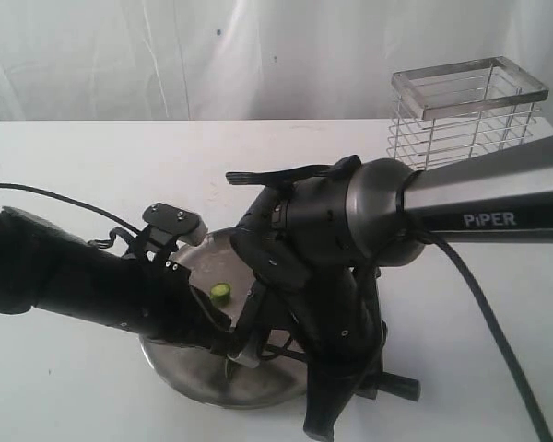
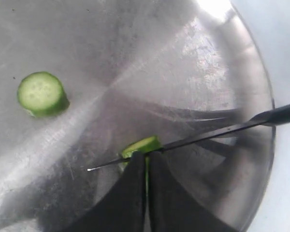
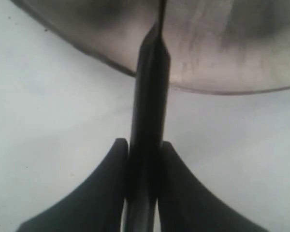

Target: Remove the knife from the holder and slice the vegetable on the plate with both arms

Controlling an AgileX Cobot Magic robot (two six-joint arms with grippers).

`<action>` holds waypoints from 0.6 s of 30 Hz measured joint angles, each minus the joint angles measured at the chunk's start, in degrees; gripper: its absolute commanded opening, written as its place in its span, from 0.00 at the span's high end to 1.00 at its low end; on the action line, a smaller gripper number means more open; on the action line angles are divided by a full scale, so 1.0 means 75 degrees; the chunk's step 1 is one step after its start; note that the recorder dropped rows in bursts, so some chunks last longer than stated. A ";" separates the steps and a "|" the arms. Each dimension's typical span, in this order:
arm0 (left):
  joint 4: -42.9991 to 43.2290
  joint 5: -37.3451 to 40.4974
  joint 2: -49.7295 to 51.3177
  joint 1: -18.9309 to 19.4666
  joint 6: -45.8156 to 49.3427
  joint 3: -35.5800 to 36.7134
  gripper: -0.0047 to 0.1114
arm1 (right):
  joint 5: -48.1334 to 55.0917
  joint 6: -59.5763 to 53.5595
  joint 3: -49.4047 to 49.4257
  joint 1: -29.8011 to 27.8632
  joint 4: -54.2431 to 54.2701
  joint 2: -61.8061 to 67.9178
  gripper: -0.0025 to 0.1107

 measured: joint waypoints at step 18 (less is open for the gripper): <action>-0.0904 0.4584 0.1384 0.1854 0.0925 -0.0039 0.96 | 0.0000 0.0000 0.0000 0.0000 0.0000 0.0000 0.98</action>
